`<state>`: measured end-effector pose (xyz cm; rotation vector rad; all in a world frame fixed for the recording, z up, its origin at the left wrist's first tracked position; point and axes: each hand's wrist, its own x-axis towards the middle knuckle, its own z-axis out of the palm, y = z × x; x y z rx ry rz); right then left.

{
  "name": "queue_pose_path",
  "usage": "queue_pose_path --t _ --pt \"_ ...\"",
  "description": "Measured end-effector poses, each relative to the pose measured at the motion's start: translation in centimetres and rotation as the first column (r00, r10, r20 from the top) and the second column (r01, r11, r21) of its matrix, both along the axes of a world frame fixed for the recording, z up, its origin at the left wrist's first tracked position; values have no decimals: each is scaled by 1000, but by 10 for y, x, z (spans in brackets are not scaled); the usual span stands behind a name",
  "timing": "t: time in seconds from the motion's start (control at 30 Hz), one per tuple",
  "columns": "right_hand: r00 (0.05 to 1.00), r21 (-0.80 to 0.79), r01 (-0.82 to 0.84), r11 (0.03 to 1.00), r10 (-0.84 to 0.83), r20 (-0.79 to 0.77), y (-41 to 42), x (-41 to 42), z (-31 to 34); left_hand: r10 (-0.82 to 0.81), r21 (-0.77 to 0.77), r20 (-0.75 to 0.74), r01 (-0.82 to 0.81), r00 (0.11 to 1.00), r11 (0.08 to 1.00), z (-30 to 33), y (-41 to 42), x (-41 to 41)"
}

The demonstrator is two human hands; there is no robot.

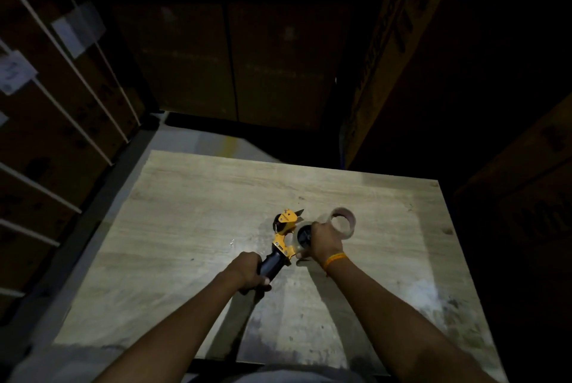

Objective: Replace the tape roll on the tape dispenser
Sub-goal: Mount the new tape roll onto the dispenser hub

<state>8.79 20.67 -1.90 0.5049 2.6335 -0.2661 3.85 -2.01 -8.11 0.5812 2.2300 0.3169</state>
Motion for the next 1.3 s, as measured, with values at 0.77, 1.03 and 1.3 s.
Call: queue_pose_path --t 0.77,1.03,1.3 --pt "919 -185 -364 913 320 -231 5 18 -3 -277 110 162 261 947 959 3 39 57" --pt "912 -60 -384 921 368 -182 -42 36 -30 -111 13 40 110 993 994 1 19 39" --pt "905 -40 -354 934 332 -265 -47 45 -34 109 148 -118 -91 987 985 7 4 10"
